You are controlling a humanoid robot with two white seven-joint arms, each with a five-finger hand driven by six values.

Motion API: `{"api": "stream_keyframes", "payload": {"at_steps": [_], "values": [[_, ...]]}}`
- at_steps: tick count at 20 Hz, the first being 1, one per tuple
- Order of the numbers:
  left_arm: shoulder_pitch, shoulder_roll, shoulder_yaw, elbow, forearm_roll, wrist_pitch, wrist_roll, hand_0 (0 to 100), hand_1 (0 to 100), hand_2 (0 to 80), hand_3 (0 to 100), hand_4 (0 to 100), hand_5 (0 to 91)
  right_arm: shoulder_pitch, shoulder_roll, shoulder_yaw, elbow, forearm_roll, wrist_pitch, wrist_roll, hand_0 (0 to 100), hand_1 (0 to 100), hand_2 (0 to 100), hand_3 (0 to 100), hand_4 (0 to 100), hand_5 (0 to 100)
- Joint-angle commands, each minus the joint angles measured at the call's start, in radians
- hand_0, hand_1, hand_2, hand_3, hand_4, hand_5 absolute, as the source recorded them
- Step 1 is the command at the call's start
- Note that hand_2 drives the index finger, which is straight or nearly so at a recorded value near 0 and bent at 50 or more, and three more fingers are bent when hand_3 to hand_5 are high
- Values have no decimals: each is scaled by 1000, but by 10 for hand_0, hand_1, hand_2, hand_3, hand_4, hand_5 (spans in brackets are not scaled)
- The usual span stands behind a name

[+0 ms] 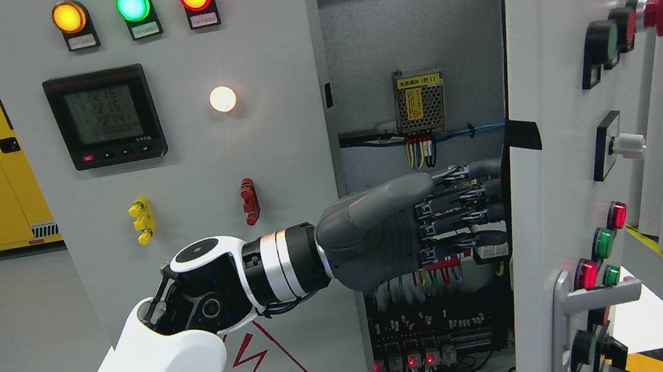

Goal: Open door with both hands
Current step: 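Reach the left hand into the gap behind the ajar push-button door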

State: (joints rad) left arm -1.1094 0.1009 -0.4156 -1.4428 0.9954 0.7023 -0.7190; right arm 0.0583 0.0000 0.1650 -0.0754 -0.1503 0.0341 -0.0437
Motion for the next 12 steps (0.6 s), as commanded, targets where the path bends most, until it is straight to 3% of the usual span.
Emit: {"api": "stream_keyframes", "payload": {"at_steps": [1, 12], "values": [[-35, -131, 1, 90, -4, 2, 0, 120, 556, 0, 0, 0, 0, 0, -20, -1, 0, 0, 0, -1, 0, 500, 40, 0, 0, 0], [-56, -179, -8, 78, -11, 2, 0, 120, 556, 0, 0, 0, 0, 0, -21, -1, 0, 0, 0, -1, 0, 500, 40, 0, 0, 0]]}}
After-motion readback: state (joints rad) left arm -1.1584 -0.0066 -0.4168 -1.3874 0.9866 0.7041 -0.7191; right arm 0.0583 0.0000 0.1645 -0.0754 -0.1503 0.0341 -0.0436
